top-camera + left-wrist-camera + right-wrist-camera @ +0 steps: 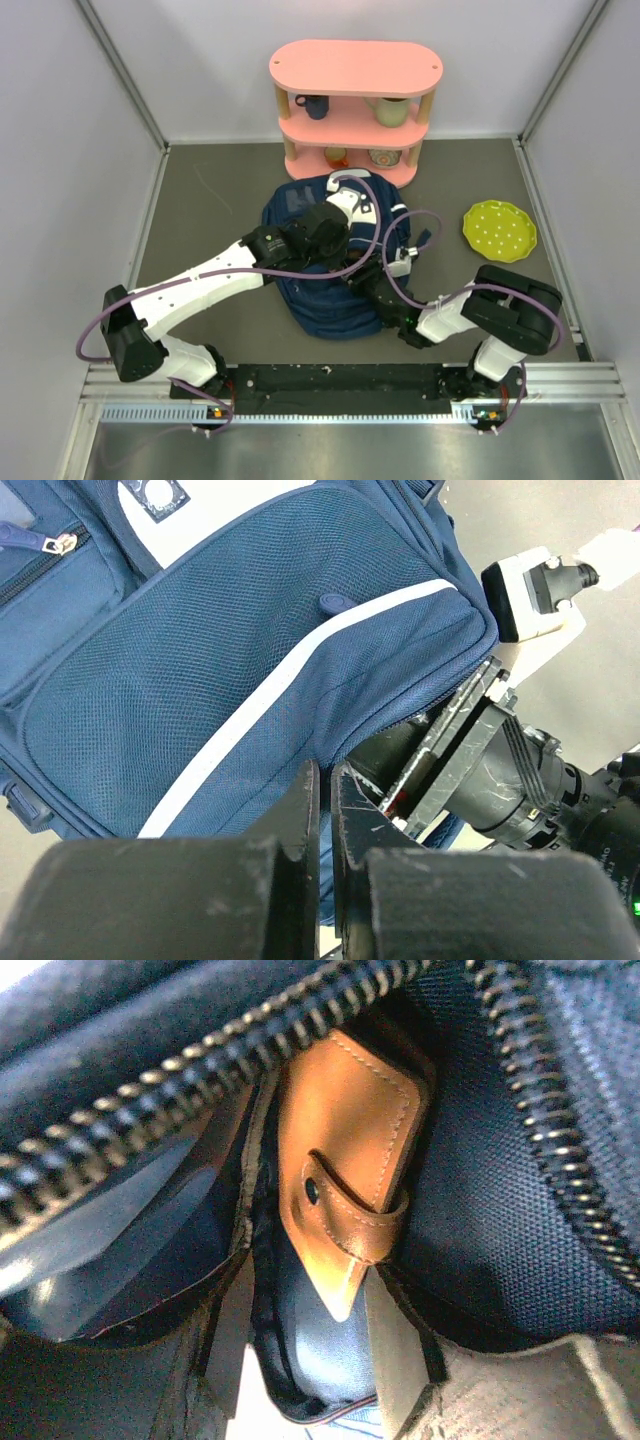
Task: Pack the student bag
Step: Place the stationery in the student bag.
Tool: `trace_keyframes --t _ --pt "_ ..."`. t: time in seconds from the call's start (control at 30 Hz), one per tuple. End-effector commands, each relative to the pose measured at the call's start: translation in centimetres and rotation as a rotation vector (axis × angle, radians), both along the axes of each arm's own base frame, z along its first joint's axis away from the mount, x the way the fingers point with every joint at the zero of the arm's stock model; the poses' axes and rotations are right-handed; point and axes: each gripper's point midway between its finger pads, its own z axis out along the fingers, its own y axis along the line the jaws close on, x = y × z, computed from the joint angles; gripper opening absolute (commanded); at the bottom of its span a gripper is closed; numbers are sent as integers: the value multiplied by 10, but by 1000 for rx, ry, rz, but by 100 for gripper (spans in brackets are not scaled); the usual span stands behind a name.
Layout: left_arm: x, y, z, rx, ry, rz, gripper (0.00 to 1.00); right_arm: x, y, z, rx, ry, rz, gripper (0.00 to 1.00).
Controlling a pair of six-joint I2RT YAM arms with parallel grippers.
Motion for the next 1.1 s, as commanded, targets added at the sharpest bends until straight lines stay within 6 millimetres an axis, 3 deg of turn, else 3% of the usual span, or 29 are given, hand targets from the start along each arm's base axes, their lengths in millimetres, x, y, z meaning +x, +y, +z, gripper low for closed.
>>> trace_keyframes --t 0.0,0.33,0.4,0.43,0.57,0.67,0.77,0.9,0.97,1.07 --pt "5 -9 36 -130 -44 30 0 -6 -13 30 44 -110 11 49" --pt "8 -7 22 -113 -24 45 0 -23 -34 18 -115 -63 50 69" --pt "10 -6 22 -114 -24 54 0 -26 -37 26 -110 -62 52 71" --pt "11 -5 23 -117 -26 64 0 -26 -40 17 -149 -38 50 72" --pt "14 -5 25 -132 -27 80 0 -28 -45 22 -168 -46 50 72" --pt "16 -5 29 -147 -34 82 0 -32 -47 24 -172 -39 64 58" --pt "18 -4 30 -151 -34 87 0 -36 -49 21 -212 -7 78 34" --pt "18 -5 29 -155 -28 83 0 -37 -51 23 -222 -9 81 17" --pt "17 -6 30 -161 -24 78 0 -35 -50 23 -219 -8 73 0" --pt "16 -7 30 -170 -21 74 0 -32 -41 26 -214 -17 79 0"
